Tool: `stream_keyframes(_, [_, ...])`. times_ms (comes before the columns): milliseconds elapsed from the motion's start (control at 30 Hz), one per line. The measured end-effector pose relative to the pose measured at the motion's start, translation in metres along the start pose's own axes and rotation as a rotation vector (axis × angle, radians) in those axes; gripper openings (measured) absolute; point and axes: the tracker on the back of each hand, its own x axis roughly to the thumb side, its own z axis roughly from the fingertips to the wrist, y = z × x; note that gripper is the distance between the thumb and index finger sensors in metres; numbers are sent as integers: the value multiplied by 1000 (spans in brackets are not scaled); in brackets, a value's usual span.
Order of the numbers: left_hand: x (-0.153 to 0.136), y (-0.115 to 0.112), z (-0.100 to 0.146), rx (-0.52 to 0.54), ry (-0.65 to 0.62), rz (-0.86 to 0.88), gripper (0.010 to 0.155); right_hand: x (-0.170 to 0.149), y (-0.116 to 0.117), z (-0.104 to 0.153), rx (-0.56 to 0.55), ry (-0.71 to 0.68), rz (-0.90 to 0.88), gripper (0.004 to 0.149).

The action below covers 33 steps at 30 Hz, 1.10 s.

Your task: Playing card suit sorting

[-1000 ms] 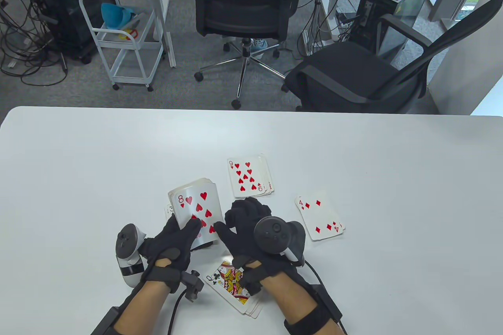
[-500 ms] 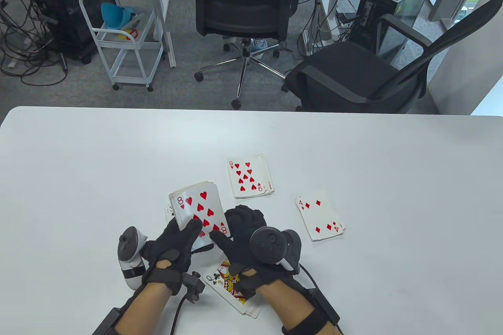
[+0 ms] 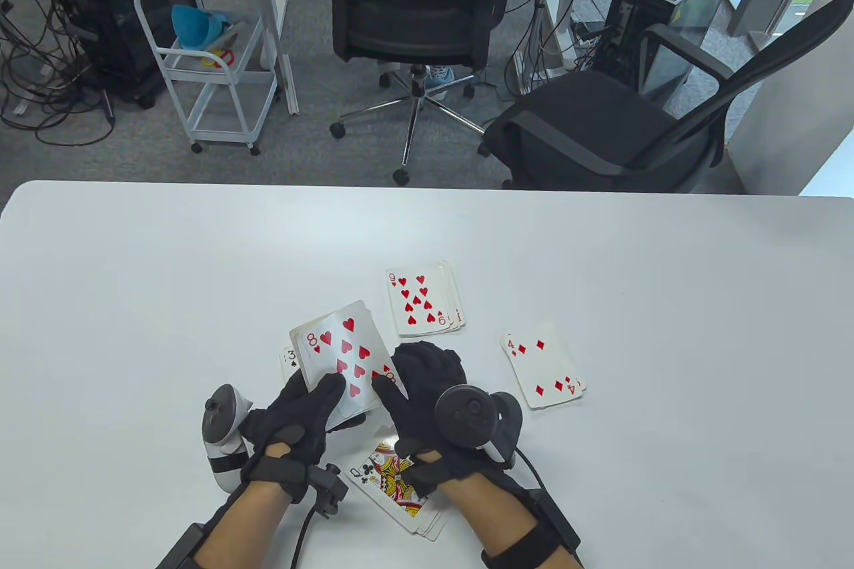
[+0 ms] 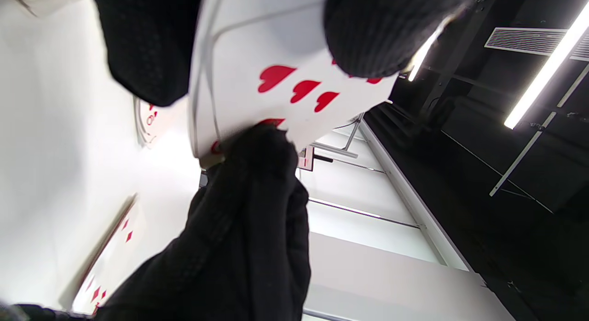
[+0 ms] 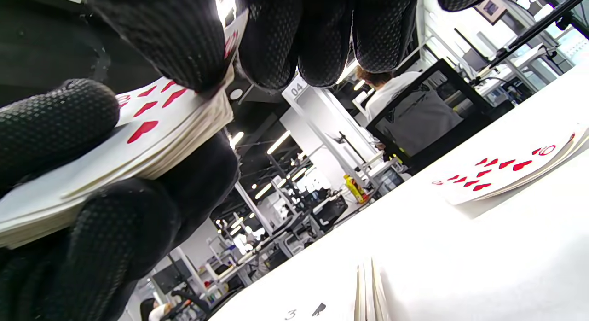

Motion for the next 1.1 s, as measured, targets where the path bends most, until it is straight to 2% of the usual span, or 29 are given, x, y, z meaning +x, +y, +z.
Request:
stream_keyframes(333, [6,8,0,57,-32,-12,57,-18,-5,-6,52,92,-16,39])
stream_keyframes(533, [17,16,1,105,-99,-6,56,-38,-15,-10,1,169,-52,39])
stream_keyframes(733, [19,17,1,96,-107,2,55,-57,-26,-17,-31,249,-57,38])
stream_keyframes(1000, [24,15,1,90,-130,-16,55,-85,-33,-44,-35,398,37,38])
stream_keyframes(1100, [25,15,0,88,-132,-15,55,-89,-28,-61,25,434,161,38])
